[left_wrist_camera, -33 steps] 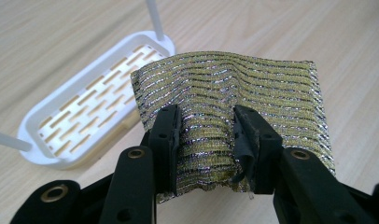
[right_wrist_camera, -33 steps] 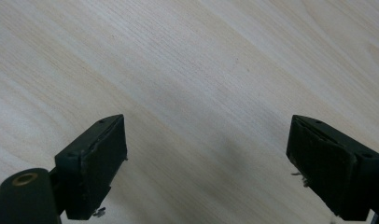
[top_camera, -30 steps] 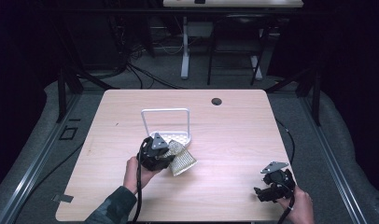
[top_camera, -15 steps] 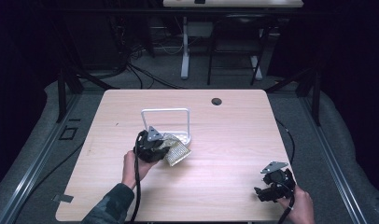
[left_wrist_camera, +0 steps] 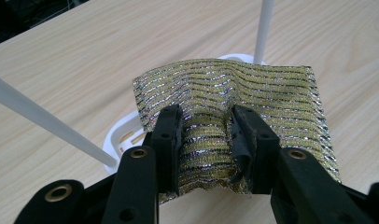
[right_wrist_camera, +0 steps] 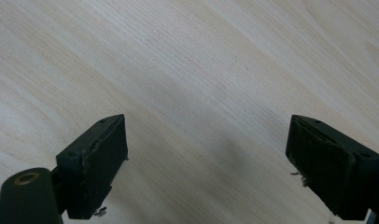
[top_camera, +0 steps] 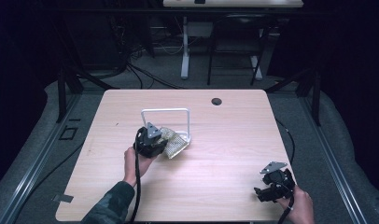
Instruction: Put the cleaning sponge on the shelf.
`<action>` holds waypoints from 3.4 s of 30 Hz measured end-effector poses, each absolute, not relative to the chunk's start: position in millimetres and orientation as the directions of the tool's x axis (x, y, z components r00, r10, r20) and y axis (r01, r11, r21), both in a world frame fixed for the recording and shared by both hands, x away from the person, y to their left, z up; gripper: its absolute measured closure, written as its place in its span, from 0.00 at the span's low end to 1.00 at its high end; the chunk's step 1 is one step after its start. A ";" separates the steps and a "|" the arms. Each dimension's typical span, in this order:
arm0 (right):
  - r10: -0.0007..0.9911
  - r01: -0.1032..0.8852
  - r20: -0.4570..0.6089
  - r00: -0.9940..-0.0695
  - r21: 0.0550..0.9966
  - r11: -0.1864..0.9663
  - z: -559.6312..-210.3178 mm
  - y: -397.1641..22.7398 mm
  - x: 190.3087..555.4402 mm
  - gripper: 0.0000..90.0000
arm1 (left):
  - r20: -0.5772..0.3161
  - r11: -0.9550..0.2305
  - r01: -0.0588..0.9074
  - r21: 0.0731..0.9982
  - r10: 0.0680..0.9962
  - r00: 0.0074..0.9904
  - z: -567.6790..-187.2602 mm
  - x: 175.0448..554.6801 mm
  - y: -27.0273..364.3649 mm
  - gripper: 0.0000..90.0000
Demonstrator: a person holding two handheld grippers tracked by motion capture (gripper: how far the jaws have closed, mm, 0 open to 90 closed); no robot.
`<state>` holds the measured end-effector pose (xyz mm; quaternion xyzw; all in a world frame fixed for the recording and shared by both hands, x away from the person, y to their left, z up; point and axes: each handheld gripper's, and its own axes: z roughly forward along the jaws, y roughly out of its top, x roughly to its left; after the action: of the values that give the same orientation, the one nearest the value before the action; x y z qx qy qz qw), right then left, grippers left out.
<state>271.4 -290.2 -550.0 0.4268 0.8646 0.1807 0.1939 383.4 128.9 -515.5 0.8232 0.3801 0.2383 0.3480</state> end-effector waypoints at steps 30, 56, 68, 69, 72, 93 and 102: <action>0.811 0.668 -0.170 -0.560 0.486 0.563 -550.8 -290.2 272.1 0.14 | 0.225 -0.455 0.440 0.774 0.848 0.480 -525.9 405.2 118.4 0.72; 0.810 0.666 -0.176 -0.559 0.486 0.565 -550.9 -290.4 271.6 0.14 | 0.203 -0.415 0.438 0.798 0.868 0.453 -538.9 414.3 109.5 0.88; 0.809 0.666 -0.176 -0.560 0.485 0.567 -550.7 -290.2 271.5 0.14 | 0.177 -0.424 0.463 0.778 0.856 0.486 -539.0 413.4 104.8 0.76; 0.809 0.666 -0.178 -0.560 0.483 0.568 -550.7 -290.2 271.6 0.14 | 0.177 -0.424 0.463 0.778 0.856 0.486 -539.0 413.4 104.8 0.74; 0.808 0.663 -0.180 -0.562 0.486 0.569 -550.2 -290.0 271.2 0.14 | 0.160 -0.420 0.454 0.786 0.847 0.507 -529.9 408.3 106.5 0.70; 0.801 0.655 -0.189 -0.568 0.487 0.578 -549.5 -287.6 269.7 0.14 | 0.097 -0.444 0.432 0.785 0.776 0.623 -486.9 364.2 123.4 0.22; 0.802 0.661 -0.187 -0.568 0.478 0.579 -551.5 -287.5 270.1 0.14 | 0.064 -0.457 0.480 0.749 0.771 0.634 -486.3 345.4 137.6 0.14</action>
<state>270.1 -287.5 -551.5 0.4218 0.8667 0.1804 0.1958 345.4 137.6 -486.3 0.8292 0.3769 0.2021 0.3600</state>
